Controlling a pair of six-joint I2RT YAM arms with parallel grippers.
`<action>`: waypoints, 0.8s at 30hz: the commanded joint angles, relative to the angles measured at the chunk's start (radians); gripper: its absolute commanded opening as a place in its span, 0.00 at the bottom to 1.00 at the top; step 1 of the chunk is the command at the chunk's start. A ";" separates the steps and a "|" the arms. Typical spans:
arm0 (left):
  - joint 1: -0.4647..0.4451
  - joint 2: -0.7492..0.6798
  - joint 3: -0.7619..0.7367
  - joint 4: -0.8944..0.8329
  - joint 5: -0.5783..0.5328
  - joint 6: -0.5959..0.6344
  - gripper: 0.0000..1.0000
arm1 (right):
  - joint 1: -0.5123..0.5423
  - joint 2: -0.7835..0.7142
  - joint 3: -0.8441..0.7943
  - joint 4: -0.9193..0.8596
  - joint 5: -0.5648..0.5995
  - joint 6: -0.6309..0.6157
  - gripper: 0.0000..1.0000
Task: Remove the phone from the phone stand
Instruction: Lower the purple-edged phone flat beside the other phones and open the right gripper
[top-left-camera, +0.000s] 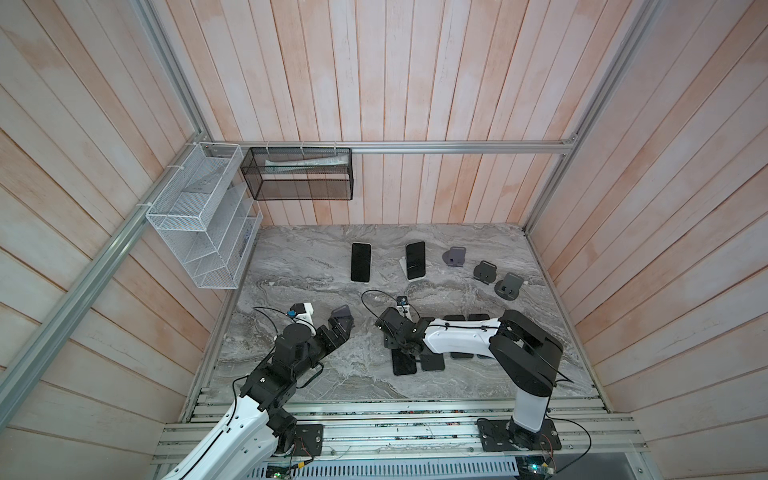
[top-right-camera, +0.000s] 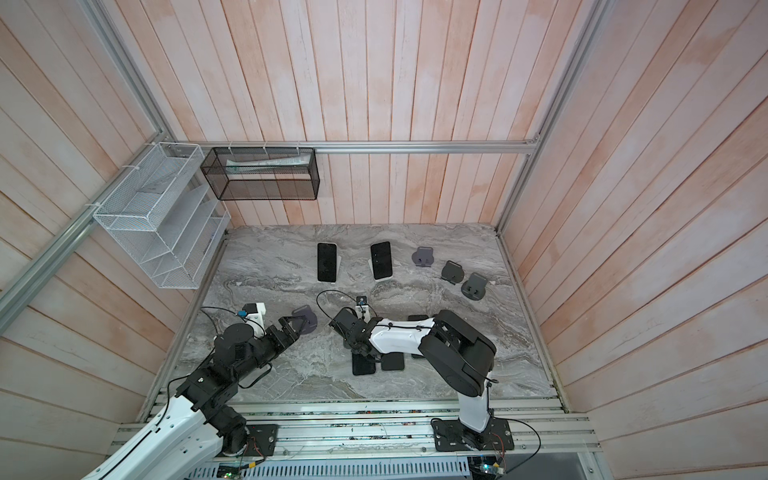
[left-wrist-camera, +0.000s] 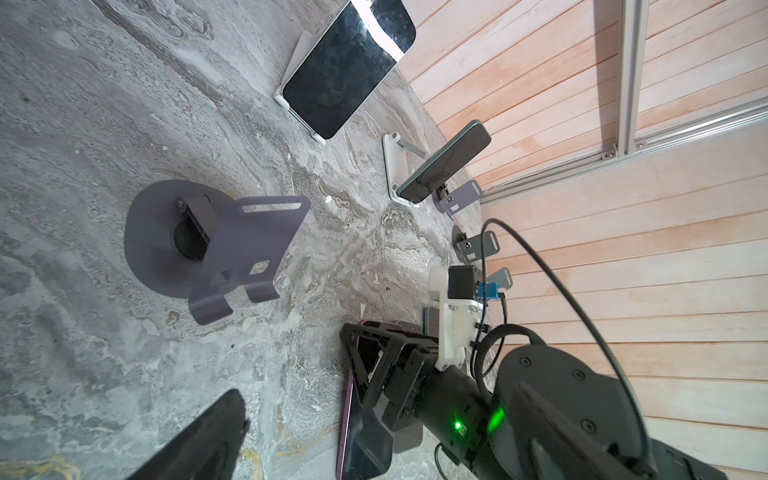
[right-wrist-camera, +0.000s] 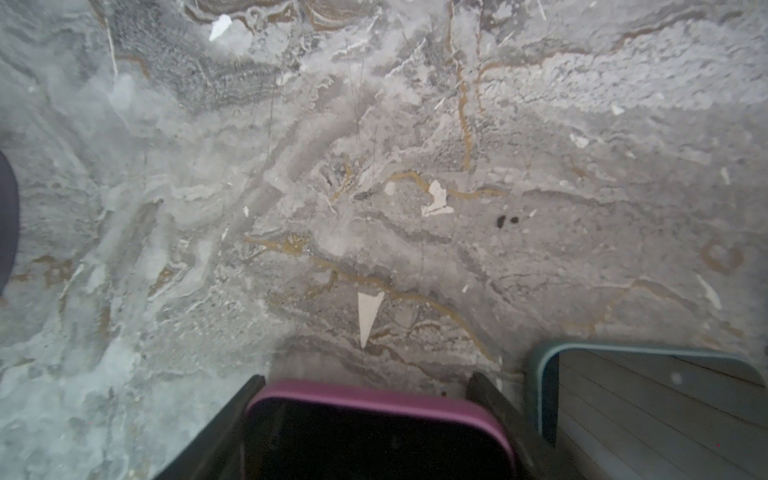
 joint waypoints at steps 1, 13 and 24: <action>0.003 0.008 0.032 0.020 0.007 0.001 1.00 | -0.022 0.002 -0.043 0.054 -0.044 0.009 0.75; 0.004 -0.012 0.028 -0.010 -0.031 -0.016 1.00 | -0.045 -0.027 -0.119 0.121 -0.097 0.026 0.78; 0.003 -0.033 0.052 -0.095 -0.048 -0.035 0.99 | -0.044 -0.100 -0.155 0.145 -0.092 0.008 0.81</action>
